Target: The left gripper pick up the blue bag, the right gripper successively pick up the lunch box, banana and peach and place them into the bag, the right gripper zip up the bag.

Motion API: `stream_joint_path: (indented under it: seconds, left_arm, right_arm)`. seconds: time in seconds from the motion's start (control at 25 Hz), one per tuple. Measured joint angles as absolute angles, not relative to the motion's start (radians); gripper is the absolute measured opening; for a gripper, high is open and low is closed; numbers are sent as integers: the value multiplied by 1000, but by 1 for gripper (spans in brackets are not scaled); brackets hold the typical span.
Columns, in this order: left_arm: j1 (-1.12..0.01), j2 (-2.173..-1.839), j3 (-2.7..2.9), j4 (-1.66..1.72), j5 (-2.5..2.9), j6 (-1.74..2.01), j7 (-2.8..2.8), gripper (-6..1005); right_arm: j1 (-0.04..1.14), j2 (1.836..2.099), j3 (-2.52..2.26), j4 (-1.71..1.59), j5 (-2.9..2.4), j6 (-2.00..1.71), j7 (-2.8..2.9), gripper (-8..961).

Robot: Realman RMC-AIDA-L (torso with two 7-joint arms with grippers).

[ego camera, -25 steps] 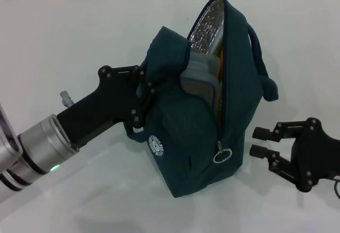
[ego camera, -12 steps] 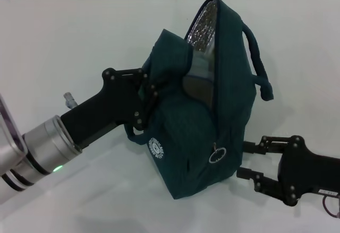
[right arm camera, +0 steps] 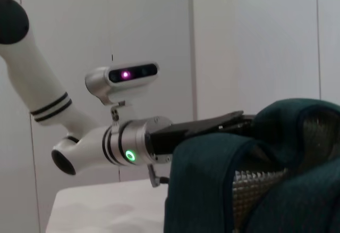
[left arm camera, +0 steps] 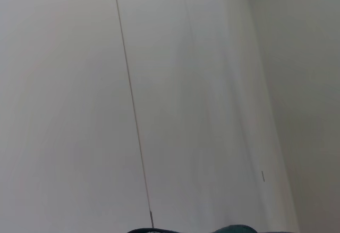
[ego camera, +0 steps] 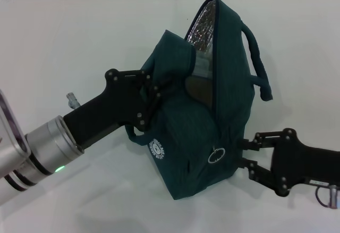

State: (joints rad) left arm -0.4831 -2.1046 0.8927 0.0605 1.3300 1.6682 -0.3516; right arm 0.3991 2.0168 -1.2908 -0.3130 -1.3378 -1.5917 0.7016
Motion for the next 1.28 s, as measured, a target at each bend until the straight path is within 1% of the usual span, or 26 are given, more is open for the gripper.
stream_joint_path:
  seconds: [0.52,0.76,1.16,1.28]
  left_arm:
    - [-483,-2106,893,60,1330,1673,-351,39]
    - [-485,-2106,893,60,1330,1673,-351,38]
    - [-492,-2106,893,60,1330,1668,-351,53]
    - [-492,-2106,893,60,1330,1667,-351,59]
  right_arm:
    - [465,2028,-1408,-311,-1334,-1508,767,278]
    - [468,2028,-1452,-321,-1332,-1518,777,364]
    - [466,2028,-1449,-322,-1301,-1513,772,266]
    - [465,2028,-1448,-322,-1294,-1511,767,153]
